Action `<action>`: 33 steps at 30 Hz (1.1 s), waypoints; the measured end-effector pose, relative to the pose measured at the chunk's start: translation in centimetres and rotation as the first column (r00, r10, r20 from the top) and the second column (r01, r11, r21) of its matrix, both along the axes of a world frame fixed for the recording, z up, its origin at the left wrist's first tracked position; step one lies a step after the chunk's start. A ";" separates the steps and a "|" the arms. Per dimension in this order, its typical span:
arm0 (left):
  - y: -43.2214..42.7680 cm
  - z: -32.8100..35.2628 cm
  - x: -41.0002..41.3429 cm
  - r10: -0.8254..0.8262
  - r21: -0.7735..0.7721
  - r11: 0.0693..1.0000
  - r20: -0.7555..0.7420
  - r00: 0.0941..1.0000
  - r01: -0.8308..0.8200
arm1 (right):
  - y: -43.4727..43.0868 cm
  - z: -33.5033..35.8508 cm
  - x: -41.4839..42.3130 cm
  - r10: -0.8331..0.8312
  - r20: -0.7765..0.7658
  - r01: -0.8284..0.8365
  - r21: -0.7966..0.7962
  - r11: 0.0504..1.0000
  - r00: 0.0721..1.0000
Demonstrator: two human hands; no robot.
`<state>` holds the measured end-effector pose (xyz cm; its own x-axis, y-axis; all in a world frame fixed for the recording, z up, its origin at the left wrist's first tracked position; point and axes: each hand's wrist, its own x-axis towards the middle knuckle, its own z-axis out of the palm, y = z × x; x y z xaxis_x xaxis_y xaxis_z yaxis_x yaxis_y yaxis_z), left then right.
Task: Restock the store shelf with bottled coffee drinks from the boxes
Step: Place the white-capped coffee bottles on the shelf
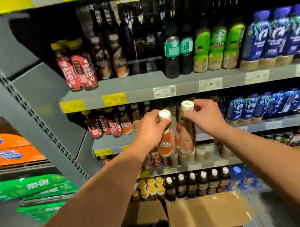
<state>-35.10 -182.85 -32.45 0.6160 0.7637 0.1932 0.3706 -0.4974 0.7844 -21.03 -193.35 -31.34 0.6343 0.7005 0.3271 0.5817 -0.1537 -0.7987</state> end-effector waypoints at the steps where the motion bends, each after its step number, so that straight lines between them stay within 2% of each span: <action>1: 0.5 1.0 -0.2 0.012 0.006 1.000 0.013 1.000 -0.012 | 0.4 1.1 -0.5 -0.014 0.006 0.014 0.011 1.000 1.000; 7: 2.3 6.1 -1.4 0.000 -0.046 0.999 0.144 0.990 0.006 | 2.6 6.3 -2.1 -0.069 -0.011 0.069 0.071 0.995 0.998; 14: 4.7 11.2 -1.0 0.000 -0.007 1.000 0.209 0.978 0.002 | 5.8 10.7 -1.5 -0.042 0.010 0.040 0.123 0.992 0.999; 22: 8.8 15.6 0.3 0.161 0.071 0.980 0.268 0.950 -0.187 | 11.5 15.5 0.1 -0.011 0.085 -0.003 0.163 0.987 0.996; 28: 11.8 16.9 1.0 0.219 0.058 0.967 0.316 0.923 -0.250 | 14.8 16.5 0.1 -0.087 0.039 0.078 0.187 0.979 0.995; 33: 14.3 17.0 2.1 0.189 0.056 0.975 0.307 0.933 -0.216 | 17.0 16.7 0.4 -0.165 0.035 0.156 0.180 0.971 0.986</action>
